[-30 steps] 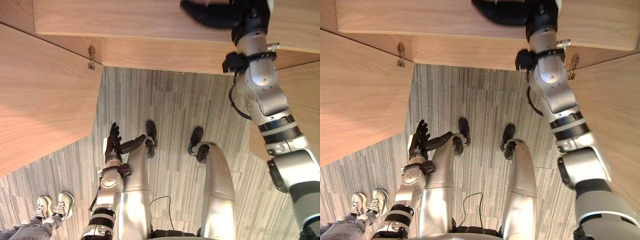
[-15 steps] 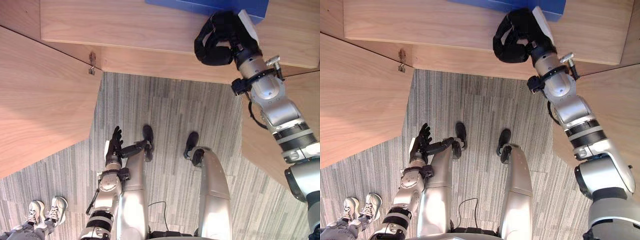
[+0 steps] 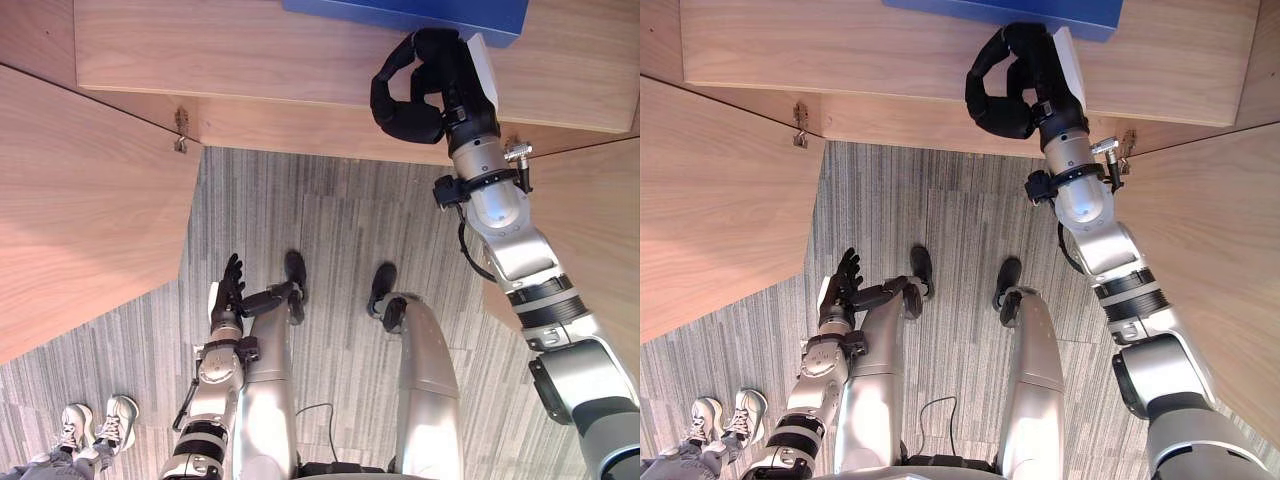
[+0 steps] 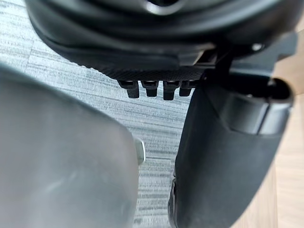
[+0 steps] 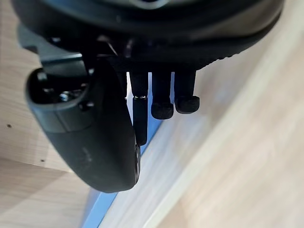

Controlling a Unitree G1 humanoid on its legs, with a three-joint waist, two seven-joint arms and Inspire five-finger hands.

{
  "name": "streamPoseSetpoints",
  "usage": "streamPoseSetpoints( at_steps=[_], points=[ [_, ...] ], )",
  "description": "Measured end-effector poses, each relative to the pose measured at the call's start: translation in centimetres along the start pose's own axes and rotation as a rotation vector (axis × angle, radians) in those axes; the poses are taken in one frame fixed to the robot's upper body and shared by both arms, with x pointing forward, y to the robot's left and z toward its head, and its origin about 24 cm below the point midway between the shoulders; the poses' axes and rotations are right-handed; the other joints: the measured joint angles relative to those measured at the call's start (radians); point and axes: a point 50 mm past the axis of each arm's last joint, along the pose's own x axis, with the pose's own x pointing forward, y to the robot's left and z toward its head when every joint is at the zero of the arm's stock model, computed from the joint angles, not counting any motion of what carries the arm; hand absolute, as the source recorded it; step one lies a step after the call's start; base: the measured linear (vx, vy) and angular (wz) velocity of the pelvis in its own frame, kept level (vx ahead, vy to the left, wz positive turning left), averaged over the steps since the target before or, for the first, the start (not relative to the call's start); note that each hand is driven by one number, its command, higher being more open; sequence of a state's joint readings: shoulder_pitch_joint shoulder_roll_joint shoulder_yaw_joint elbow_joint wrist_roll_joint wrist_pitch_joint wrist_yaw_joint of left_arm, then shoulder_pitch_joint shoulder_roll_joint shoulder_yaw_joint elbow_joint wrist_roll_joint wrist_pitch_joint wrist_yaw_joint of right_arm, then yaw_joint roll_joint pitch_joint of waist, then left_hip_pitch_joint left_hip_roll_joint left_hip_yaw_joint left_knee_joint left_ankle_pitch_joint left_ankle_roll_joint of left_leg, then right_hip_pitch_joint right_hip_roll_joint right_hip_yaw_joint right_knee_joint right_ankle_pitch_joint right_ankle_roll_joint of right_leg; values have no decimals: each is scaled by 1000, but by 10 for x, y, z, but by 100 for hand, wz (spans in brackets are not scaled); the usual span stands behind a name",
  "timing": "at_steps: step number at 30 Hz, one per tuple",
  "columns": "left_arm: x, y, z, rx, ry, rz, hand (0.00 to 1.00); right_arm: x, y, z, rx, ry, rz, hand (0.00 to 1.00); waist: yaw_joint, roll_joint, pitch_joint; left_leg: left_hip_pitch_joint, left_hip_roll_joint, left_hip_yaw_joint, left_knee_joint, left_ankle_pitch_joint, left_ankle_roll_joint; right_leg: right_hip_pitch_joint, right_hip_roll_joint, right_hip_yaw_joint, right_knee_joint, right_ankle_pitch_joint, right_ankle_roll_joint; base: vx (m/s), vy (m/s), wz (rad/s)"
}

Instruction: Walk over to the cabinet, pick up the folder, carry it to the office cabinet, place the folder inside the office cabinet, then close the office cabinet door

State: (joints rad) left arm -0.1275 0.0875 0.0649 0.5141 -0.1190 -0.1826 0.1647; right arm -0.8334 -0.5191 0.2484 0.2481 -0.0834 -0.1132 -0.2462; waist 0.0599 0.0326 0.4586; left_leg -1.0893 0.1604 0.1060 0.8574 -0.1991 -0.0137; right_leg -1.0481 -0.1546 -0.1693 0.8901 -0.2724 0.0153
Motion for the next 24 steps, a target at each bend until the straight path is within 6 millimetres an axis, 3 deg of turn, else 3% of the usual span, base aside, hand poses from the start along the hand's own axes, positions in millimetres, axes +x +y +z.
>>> streamPoseSetpoints(
  at_steps=[7, 15, 24],
  points=[
    [0, 5, 1, -43, -5, 64, 100, 29, 1, -2, -131, 73, -101, 0, -2, 0, 0, -33, 1, -6, 8, 0, 0, -26, 2, -5, 1, 1, 1, 0, 0, 0],
    [2, 8, 3, -94, -15, 116, 100, 58, 0, 13, -120, 82, -185, 0, -6, 0, 0, -65, -2, -13, 20, 5, 2, -54, -3, -9, 14, 2, 1, -10, -3, 1],
    [9, 5, 13, -145, -47, 121, 100, 70, -18, 20, 182, 128, -313, 0, -3, 0, 0, -122, -18, -34, 27, 45, 2, -107, -27, -32, 55, 6, -3, -71, -20, 11]
  ],
)
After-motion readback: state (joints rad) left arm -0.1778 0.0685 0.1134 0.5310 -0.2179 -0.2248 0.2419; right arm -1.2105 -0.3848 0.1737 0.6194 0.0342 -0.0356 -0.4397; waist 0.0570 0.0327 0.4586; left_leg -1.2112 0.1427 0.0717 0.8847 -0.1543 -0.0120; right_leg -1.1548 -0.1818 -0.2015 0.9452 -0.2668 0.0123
